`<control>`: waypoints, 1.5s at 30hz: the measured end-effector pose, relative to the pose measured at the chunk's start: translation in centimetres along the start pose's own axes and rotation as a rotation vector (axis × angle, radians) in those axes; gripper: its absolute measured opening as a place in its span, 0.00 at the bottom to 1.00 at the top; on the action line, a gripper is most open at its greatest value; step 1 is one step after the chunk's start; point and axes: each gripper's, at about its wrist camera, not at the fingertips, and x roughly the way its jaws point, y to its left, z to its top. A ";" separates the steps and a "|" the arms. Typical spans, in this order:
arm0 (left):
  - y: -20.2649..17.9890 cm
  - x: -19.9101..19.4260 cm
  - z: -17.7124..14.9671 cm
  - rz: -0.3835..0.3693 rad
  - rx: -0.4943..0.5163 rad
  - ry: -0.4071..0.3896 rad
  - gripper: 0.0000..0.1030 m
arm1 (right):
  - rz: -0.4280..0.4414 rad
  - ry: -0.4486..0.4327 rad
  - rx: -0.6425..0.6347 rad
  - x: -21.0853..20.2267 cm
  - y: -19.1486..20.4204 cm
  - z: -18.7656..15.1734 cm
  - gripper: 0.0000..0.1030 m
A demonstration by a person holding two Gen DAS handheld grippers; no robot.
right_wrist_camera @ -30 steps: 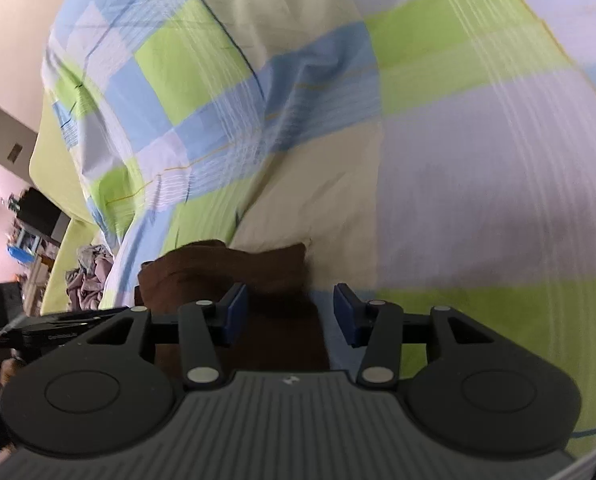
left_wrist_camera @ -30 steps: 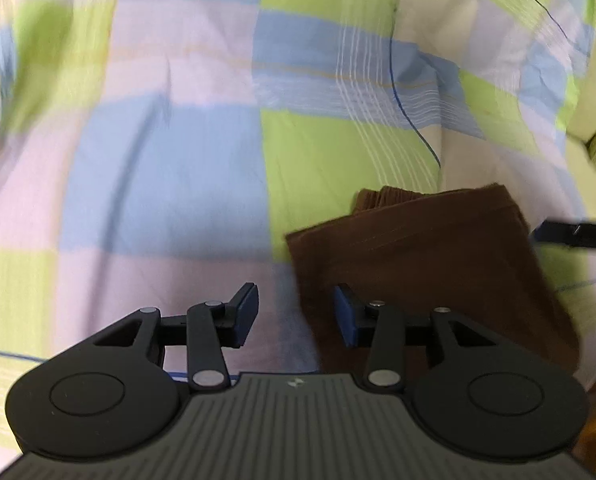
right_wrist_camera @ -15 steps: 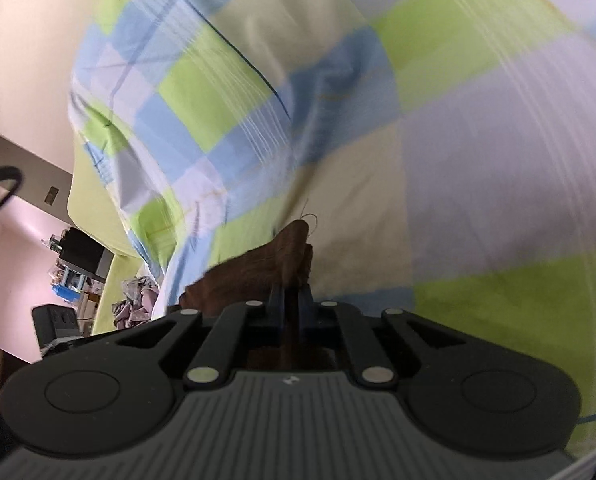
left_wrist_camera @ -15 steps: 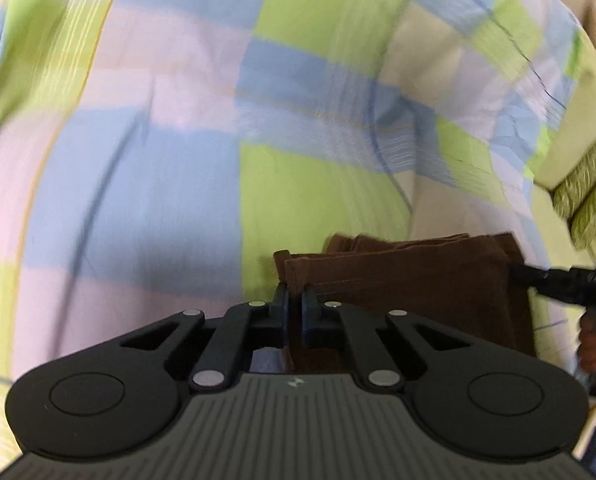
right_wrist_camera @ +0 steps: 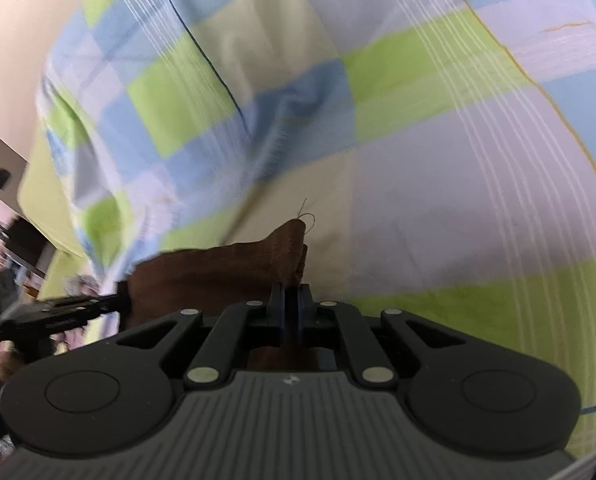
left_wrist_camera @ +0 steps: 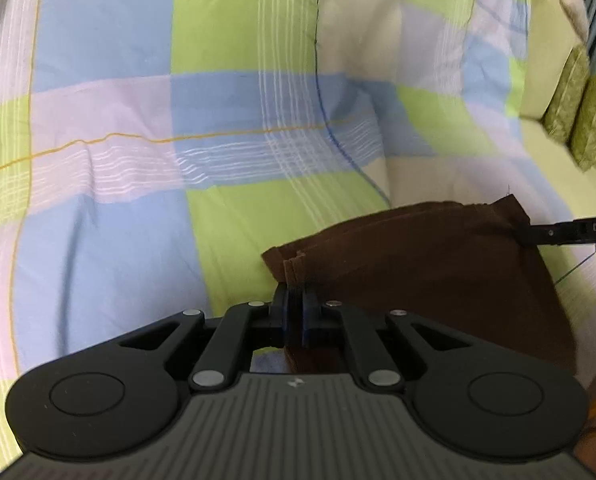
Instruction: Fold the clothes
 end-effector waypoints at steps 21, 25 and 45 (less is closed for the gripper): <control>-9.3 -3.3 -8.4 0.016 0.151 0.058 0.41 | -0.118 0.182 -0.606 -1.3 8.4 -11.8 0.14; -8.8 -6.3 -8.1 0.108 0.184 0.017 0.34 | -0.118 0.197 -0.644 -2.1 9.0 -11.0 0.15; -8.8 -6.3 -5.5 0.193 0.293 -0.061 0.35 | -0.055 0.011 -0.684 -4.5 10.3 -5.9 0.16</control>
